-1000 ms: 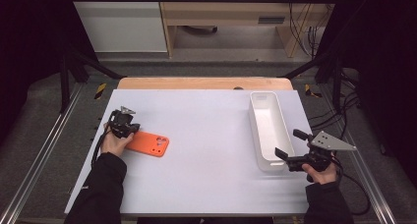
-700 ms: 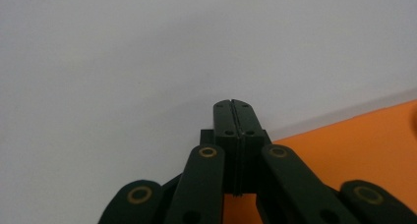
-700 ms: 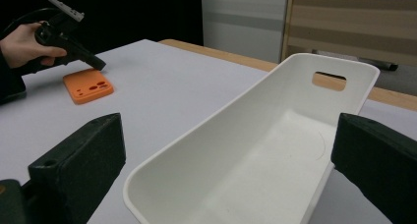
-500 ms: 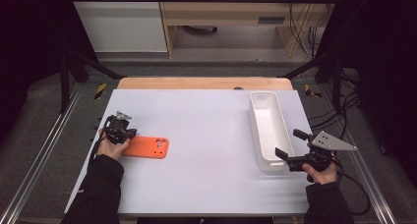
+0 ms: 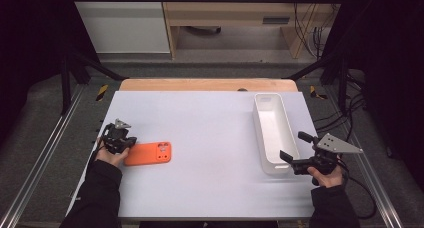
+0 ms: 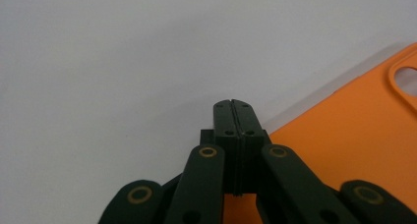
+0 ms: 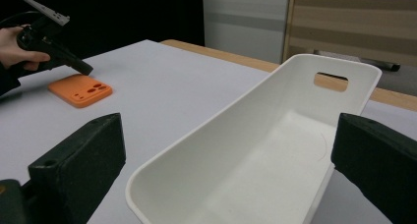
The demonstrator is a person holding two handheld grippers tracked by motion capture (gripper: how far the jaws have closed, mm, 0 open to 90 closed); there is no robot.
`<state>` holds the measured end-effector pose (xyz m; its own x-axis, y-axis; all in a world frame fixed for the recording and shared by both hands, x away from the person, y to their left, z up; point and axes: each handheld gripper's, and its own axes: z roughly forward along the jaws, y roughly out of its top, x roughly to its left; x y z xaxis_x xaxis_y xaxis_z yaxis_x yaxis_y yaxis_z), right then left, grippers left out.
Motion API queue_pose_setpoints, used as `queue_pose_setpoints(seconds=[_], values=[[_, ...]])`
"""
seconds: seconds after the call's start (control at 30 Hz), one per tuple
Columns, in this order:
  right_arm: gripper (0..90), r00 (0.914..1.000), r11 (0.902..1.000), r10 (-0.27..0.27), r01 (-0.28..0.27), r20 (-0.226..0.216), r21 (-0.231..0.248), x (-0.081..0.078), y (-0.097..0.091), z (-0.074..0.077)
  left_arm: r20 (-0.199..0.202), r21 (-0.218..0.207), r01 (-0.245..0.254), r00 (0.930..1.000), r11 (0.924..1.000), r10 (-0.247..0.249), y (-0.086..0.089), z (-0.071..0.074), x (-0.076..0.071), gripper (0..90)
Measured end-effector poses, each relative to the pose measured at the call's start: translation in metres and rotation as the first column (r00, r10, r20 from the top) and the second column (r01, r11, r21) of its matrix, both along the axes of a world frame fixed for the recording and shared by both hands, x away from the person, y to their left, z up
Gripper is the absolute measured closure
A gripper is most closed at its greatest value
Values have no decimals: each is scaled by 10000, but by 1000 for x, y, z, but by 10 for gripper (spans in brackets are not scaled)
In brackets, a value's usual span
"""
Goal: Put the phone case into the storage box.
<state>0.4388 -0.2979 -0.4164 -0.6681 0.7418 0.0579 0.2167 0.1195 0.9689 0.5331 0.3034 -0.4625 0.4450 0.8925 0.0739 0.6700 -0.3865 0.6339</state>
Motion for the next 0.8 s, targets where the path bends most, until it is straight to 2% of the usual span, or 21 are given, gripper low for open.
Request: queue_pose_setpoints(seconds=[0.37,0.8], values=[[4,10000,10000,9,-9,12,28,0,0,0,-25,-134,-36,10000,9999,36,0,1,-16,900],[5,10000,10000,34,-34,1,16,0,0,1,-84,-299,-161,9998,9994,159,0,0,-26,900]])
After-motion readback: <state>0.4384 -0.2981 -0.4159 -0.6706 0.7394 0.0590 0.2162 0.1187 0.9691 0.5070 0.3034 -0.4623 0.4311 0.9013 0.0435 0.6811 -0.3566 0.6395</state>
